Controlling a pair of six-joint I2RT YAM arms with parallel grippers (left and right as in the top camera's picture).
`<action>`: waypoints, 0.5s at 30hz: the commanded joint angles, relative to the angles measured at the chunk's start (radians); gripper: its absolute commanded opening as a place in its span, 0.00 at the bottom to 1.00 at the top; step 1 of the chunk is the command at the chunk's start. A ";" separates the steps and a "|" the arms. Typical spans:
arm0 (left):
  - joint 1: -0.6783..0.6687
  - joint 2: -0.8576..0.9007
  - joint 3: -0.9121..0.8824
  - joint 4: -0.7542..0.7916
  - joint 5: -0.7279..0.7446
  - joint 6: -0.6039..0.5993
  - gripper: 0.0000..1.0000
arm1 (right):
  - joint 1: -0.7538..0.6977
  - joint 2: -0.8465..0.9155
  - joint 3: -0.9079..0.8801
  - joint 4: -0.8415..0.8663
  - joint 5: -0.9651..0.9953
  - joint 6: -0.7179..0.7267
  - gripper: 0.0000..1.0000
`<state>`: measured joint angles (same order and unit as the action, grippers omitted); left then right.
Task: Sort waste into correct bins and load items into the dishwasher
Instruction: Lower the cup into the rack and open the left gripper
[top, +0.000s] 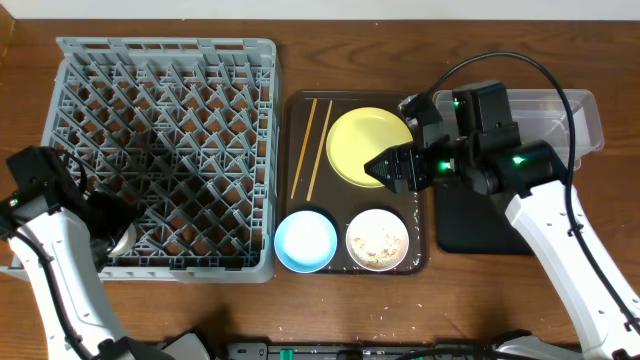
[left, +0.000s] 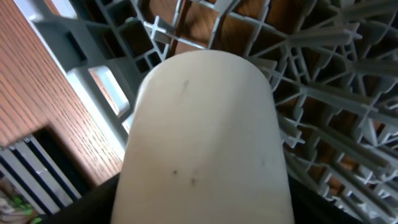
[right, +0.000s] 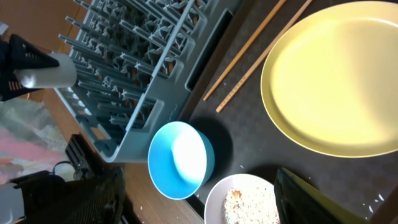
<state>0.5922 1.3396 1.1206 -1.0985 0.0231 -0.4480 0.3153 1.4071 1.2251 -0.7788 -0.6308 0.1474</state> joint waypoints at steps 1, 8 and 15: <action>0.005 -0.003 0.010 -0.011 0.045 -0.005 0.82 | 0.007 0.000 0.006 -0.003 -0.002 -0.018 0.75; 0.002 -0.009 0.029 -0.026 0.155 0.042 0.86 | 0.007 0.000 0.006 -0.018 -0.002 -0.018 0.74; -0.198 -0.086 0.032 -0.031 0.359 0.252 0.82 | 0.038 0.005 0.006 -0.020 0.073 0.061 0.64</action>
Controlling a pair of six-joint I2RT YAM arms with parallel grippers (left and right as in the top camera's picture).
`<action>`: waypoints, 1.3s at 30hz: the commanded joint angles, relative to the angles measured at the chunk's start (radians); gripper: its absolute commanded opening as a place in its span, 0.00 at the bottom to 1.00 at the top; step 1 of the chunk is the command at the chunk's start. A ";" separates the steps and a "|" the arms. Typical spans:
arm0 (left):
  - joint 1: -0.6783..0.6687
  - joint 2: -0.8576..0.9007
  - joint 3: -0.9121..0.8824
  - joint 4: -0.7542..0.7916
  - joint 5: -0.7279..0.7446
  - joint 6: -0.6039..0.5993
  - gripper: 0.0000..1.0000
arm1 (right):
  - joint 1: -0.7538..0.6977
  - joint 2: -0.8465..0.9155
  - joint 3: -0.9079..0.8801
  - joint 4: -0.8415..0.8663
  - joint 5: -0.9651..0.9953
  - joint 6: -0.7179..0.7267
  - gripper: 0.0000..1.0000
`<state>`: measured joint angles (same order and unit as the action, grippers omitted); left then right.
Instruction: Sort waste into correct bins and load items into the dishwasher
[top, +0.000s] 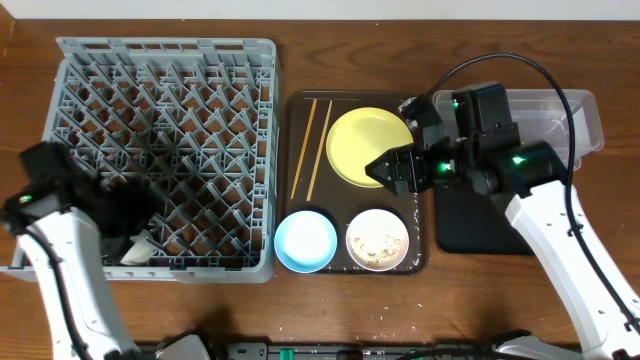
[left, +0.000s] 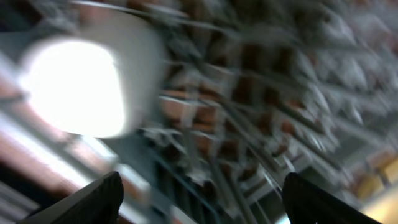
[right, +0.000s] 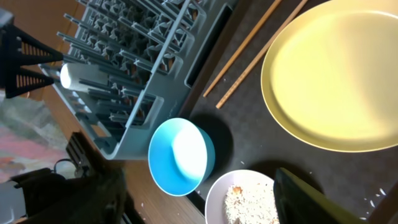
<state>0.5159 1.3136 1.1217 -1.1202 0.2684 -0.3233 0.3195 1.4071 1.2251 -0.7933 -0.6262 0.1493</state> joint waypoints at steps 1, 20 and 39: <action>-0.175 -0.074 0.031 -0.009 0.114 0.146 0.82 | 0.048 0.007 0.006 -0.027 0.183 0.174 0.61; -0.969 0.047 0.013 0.471 -0.086 0.190 0.57 | 0.127 0.020 0.003 -0.126 0.609 0.445 0.81; -0.938 0.531 0.014 0.868 -0.283 0.251 0.46 | 0.048 0.020 0.003 -0.230 0.592 0.385 0.83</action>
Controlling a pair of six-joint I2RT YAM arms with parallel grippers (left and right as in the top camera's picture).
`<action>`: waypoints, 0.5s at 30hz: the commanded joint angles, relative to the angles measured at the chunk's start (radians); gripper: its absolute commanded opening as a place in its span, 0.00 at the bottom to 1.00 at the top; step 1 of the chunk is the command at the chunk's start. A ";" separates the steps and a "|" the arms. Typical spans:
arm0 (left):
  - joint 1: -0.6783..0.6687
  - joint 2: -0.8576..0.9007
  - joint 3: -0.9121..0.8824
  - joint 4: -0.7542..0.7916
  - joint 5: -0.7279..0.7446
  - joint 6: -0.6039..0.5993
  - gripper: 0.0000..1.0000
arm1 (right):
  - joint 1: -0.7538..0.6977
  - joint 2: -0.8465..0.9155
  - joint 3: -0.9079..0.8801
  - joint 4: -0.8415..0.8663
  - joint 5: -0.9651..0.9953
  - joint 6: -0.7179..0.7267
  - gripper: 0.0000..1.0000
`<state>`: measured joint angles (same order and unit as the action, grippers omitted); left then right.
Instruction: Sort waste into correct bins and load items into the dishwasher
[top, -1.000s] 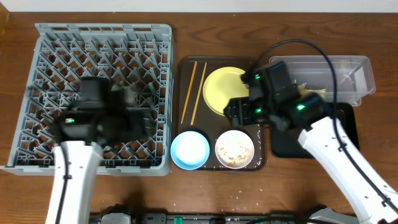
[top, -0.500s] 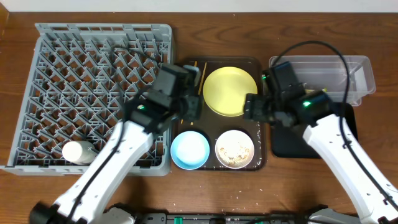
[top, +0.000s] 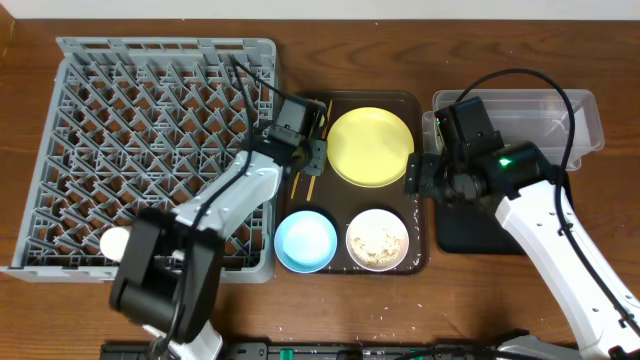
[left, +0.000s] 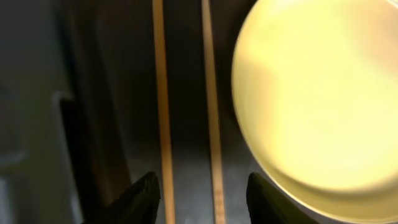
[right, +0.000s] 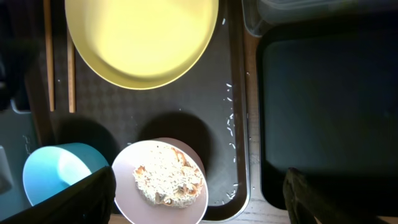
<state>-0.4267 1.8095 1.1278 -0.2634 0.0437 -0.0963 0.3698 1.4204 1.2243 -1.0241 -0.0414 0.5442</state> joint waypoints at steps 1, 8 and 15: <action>0.005 0.049 0.008 0.018 -0.077 0.025 0.45 | -0.002 0.006 0.004 0.001 0.007 -0.010 0.83; 0.003 0.075 0.009 0.025 -0.073 0.021 0.46 | -0.002 0.006 0.004 0.017 -0.048 -0.029 0.75; 0.005 -0.086 0.030 -0.104 -0.026 -0.014 0.48 | 0.103 0.027 -0.029 0.060 -0.252 -0.170 0.69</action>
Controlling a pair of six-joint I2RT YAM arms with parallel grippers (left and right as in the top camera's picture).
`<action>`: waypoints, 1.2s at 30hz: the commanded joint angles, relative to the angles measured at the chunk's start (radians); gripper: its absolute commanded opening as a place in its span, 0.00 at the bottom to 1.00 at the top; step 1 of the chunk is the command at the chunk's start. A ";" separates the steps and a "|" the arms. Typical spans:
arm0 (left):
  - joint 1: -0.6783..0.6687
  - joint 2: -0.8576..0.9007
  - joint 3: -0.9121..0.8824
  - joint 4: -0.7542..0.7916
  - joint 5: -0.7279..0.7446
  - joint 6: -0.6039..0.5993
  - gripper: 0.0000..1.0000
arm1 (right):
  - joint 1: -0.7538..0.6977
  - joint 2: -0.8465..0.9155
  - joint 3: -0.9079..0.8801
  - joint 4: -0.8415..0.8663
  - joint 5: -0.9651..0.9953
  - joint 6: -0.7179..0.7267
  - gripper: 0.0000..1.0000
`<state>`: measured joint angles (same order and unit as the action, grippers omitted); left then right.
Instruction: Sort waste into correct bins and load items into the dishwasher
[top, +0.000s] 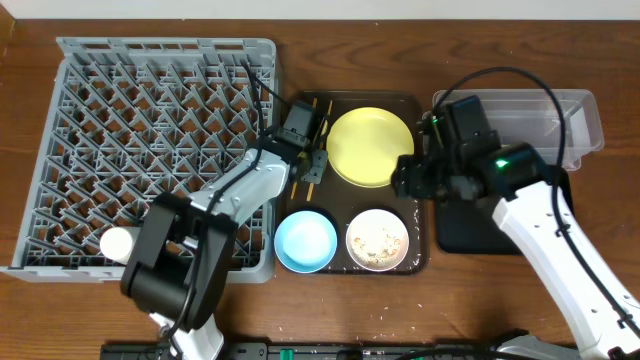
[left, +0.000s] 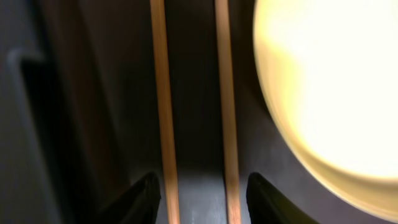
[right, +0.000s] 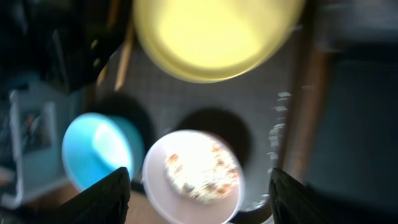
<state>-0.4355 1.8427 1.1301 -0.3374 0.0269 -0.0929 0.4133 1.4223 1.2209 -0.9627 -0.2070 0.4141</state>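
Note:
Two wooden chopsticks (left: 163, 118) lie side by side on the dark tray (top: 420, 262), left of the yellow plate (top: 370, 146). My left gripper (left: 200, 202) is open low over them, one finger (left: 144, 198) outside each stick. A white cup (top: 114, 243) lies in the front-left corner of the grey dish rack (top: 160, 60). The blue bowl (top: 305, 241) and the pale bowl of food scraps (right: 196, 175) sit at the tray's front. My right gripper (right: 198, 202) is open above the scraps bowl, holding nothing.
A black bin (top: 478, 220) stands right of the tray, with a clear plastic bin (top: 555, 112) behind it. My right arm and its cable hang over both bins. My left arm reaches across the rack's right side.
My left gripper has come lower and closer over the chopsticks. My right gripper has shifted left from the tray's right edge to above the scraps bowl. Nothing was grasped.
My left gripper first held the white cup at the rack's front-left corner. Then the cup lay in the rack and the gripper was open. Later the left gripper was over the chopsticks, where it stays. My right gripper stayed open over the tray throughout.

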 joint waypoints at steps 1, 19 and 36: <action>0.014 -0.163 0.028 -0.053 -0.010 -0.021 0.51 | 0.085 0.035 -0.042 0.008 -0.085 0.002 0.69; 0.014 -0.638 0.027 -0.437 -0.012 -0.028 0.64 | 0.251 0.323 -0.234 0.404 0.013 0.524 0.01; 0.014 -0.634 0.026 -0.447 -0.012 -0.028 0.65 | 0.196 0.283 -0.234 0.241 0.100 0.319 0.34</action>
<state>-0.4255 1.2072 1.1431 -0.7803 0.0227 -0.1154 0.6163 1.7008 0.9951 -0.7139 -0.1604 0.7773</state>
